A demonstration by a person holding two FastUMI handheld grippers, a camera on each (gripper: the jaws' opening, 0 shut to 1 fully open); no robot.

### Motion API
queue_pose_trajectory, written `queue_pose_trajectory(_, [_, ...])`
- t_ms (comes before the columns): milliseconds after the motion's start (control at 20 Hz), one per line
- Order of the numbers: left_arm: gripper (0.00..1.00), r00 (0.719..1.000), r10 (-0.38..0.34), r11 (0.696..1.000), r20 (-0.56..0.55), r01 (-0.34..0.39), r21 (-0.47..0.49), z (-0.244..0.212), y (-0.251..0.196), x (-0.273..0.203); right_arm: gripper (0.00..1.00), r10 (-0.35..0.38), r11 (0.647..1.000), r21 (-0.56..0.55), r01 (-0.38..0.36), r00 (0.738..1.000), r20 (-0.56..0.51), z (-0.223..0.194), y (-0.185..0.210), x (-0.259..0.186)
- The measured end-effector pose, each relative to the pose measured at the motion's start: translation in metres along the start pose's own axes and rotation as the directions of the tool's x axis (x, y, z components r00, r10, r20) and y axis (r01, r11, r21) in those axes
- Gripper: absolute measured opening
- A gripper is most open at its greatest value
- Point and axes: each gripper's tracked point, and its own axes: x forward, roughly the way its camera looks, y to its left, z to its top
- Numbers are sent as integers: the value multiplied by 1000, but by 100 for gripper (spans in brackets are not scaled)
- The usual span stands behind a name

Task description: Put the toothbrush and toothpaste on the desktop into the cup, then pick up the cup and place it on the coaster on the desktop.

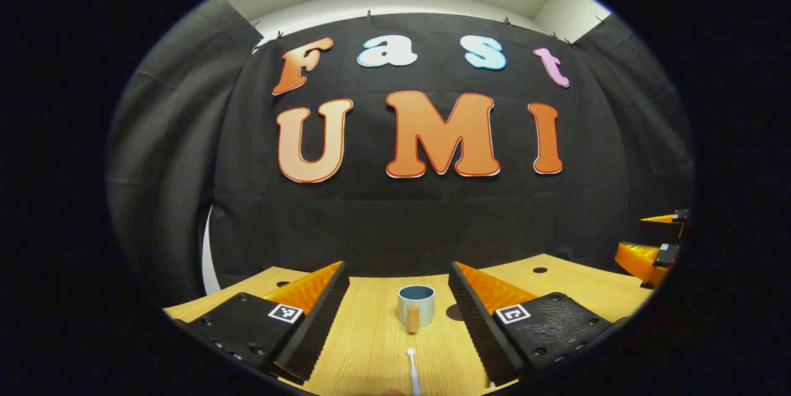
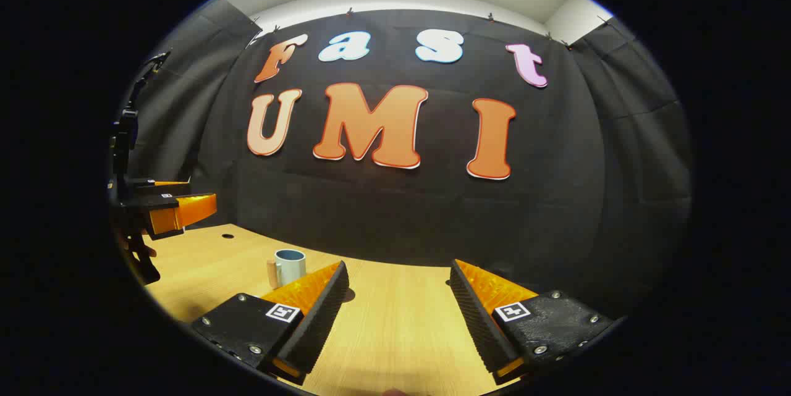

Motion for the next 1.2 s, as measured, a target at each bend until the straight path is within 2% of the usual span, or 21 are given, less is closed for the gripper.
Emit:
queue_pose_trajectory(150, [100, 1000, 0, 1000, -6, 0, 4, -2, 3, 7, 99, 37, 999, 2, -37, 999, -33, -8, 14, 11])
queue_pose_trajectory(200, [97, 1000, -3, 1000, -3, 3, 5, -1, 2, 8, 99, 47, 999, 5, -47, 998, -40, -10, 19, 14])
queue_pose_trajectory(450, [97, 1000, 18, 1000, 19, -18, -8, 0, 9, 15, 99, 86, 996, 22, -84, 995, -57, -12, 31, 21])
queue_pose_trajectory(500, [100, 999, 22, 1000, 23, -22, -16, 1, 11, 17, 99, 84, 996, 27, -83, 995, -61, -13, 30, 23])
queue_pose_trajectory(600, [97, 1000, 22, 999, 18, -22, -29, -3, 10, 20, 99, 72, 997, 34, -70, 995, -65, -13, 26, 25])
queue_pose_trajectory(700, [100, 1000, 20, 999, 19, -19, -39, -3, 10, 22, 99, 65, 997, 45, -63, 996, -56, -9, 24, 27])
queue_pose_trajectory(900, [100, 999, 9, 998, 37, -7, -58, 1, 5, 22, 99, 66, 996, 57, -62, 996, -64, -12, 23, 27])
queue_pose_trajectory(950, [97, 999, 1, 998, 34, 1, -66, -1, 3, 23, 99, 67, 996, 56, -63, 995, -71, -14, 23, 27])
queue_pose_trajectory(1000, [100, 1000, -9, 997, 23, 10, -76, -6, 0, 23, 99, 71, 996, 53, -67, 995, -74, -15, 25, 26])
queue_pose_trajectory(1050, [97, 1000, -18, 996, 3, 18, -89, -15, -1, 25, 99, 77, 996, 49, -73, 993, -84, -18, 27, 26])
queue_pose_trajectory(1100, [100, 999, -26, 994, -26, 24, -106, -26, -2, 27, 99, 86, 996, 45, -82, 992, -97, -25, 30, 26])
queue_pose_trajectory(1200, [97, 995, -31, 991, -92, 19, -129, -49, -1, 31, 99, 96, 995, 44, -91, 988, -118, -35, 34, 26])
